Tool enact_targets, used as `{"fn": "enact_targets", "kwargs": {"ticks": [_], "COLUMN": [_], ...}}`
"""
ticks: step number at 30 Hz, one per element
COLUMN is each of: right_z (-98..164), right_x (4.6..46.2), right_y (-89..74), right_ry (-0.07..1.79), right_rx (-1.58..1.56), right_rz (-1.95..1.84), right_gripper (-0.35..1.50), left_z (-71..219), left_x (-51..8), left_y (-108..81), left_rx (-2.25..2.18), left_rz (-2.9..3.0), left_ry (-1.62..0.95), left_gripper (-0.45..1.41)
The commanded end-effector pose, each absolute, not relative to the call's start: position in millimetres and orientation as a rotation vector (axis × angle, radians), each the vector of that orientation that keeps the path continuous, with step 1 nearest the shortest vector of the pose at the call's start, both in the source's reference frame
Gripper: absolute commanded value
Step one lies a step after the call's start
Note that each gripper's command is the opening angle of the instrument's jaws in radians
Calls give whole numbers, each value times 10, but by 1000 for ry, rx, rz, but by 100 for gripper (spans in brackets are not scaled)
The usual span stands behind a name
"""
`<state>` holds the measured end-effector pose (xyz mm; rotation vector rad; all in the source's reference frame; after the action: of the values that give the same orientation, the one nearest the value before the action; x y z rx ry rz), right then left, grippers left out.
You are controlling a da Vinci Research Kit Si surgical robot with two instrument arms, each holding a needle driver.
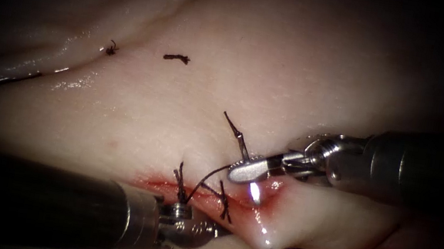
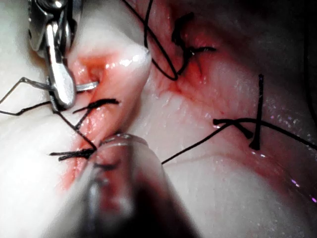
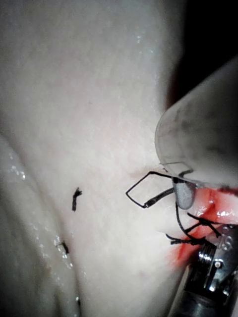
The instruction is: Wound Closure
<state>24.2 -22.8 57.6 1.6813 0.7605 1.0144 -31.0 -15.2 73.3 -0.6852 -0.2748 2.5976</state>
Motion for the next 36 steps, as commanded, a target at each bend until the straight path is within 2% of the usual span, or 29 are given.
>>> {"fn": "enact_targets", "kwargs": {"ticks": [1,19,22,23,24,25,26,27,28,29,30,36], "right_z": [582,559,566,572,575,578,581,584,584,592,595,607], "right_x": [250,236,239,239,239,240,242,244,244,249,251,256], "right_y": [-229,-256,-241,-230,-223,-214,-206,-198,-198,-181,-175,-151], "right_ry": [760,740,792,895,963,1060,1121,1184,1184,1274,1291,1381], "right_rx": [1682,1709,1648,1637,1613,1549,1489,1422,1422,1306,1267,1095], "right_rz": [1012,979,1048,1038,1038,1056,1072,1069,1069,1070,1077,1024], "right_gripper": [-35,-35,-35,-35,-27,34,79,109,109,135,140,148], "left_z": [739,738,738,738,738,738,738,738,738,738,738,737], "left_x": [-315,-315,-315,-315,-315,-315,-315,-315,-315,-316,-316,-316], "left_y": [-157,-156,-156,-156,-156,-157,-157,-157,-157,-157,-157,-158], "left_rx": [-685,-683,-683,-683,-682,-682,-682,-682,-682,-682,-681,-681], "left_rz": [2598,2598,2598,2597,2597,2597,2597,2597,2597,2596,2596,2596], "left_ry": [-277,-275,-275,-275,-274,-274,-274,-274,-274,-274,-274,-274], "left_gripper": [-1,-1,-1,-1,-1,-1,-1,-1,-1,-1,-1,-1]}}
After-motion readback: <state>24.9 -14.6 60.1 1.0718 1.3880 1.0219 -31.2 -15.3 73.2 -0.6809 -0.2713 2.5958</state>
